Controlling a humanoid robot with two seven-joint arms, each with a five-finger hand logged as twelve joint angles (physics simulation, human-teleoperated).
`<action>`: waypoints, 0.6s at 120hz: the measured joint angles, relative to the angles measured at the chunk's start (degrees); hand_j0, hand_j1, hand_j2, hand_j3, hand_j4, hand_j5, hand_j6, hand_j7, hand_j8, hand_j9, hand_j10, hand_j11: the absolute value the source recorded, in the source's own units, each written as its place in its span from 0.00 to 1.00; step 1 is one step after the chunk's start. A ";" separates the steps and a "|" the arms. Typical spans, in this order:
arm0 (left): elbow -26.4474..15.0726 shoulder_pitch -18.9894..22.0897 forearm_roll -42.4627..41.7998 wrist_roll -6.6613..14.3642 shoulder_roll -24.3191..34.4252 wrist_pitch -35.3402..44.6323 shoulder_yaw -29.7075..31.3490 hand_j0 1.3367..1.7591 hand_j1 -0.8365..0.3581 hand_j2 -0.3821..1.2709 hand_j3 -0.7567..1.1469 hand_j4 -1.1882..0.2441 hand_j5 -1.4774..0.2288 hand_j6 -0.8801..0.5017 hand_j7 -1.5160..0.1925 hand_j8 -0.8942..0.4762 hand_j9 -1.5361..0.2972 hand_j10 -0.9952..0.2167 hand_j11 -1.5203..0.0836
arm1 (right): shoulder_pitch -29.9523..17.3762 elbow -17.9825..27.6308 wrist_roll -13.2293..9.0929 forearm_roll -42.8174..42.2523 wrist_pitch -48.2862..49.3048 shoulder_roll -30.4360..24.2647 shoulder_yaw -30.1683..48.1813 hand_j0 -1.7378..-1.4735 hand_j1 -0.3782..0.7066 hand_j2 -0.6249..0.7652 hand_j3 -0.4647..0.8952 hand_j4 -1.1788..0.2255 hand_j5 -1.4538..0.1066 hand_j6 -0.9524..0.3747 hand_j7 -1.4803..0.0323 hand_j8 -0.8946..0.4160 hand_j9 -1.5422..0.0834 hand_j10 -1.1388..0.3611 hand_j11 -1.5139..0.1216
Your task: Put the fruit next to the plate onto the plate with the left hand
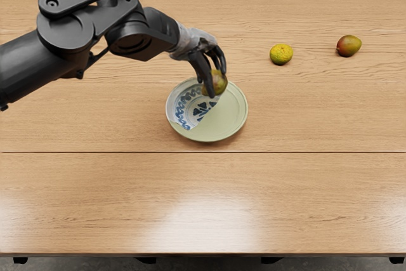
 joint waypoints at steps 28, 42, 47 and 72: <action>0.52 1.11 0.07 0.01 -0.45 4.59 -2.59 0.76 0.53 0.50 0.40 0.44 0.40 0.40 0.43 0.40 0.42 0.35 0.47 | 0.48 0.02 0.00 -0.03 -0.01 0.00 -0.03 0.30 0.03 0.45 0.34 0.84 0.93 0.72 0.98 0.68 0.95 0.76 0.93; 0.66 1.12 0.02 0.01 -0.46 6.95 -3.52 0.76 0.68 0.39 0.40 0.57 0.56 0.46 0.59 0.47 0.56 0.51 0.63 | 0.59 0.02 0.00 0.01 -0.01 0.00 0.01 0.30 0.03 0.45 0.34 0.84 0.93 0.72 0.98 0.68 0.95 0.76 0.93; 0.68 1.14 0.00 0.01 -0.42 7.34 -3.78 0.76 0.72 0.36 0.40 0.61 0.61 0.49 0.64 0.49 0.61 0.56 0.68 | 0.60 0.02 0.00 0.01 -0.01 0.00 0.02 0.30 0.03 0.45 0.34 0.84 0.93 0.72 0.98 0.68 0.95 0.76 0.93; -0.10 3.33 -10.16 0.01 1.93 4.16 -4.33 0.76 0.88 0.28 0.40 0.74 0.76 0.57 0.79 0.58 0.74 0.71 0.84 | 0.65 0.07 0.00 0.02 -0.01 0.00 0.03 0.30 0.03 0.45 0.34 0.84 0.93 0.72 0.98 0.68 0.95 0.76 0.93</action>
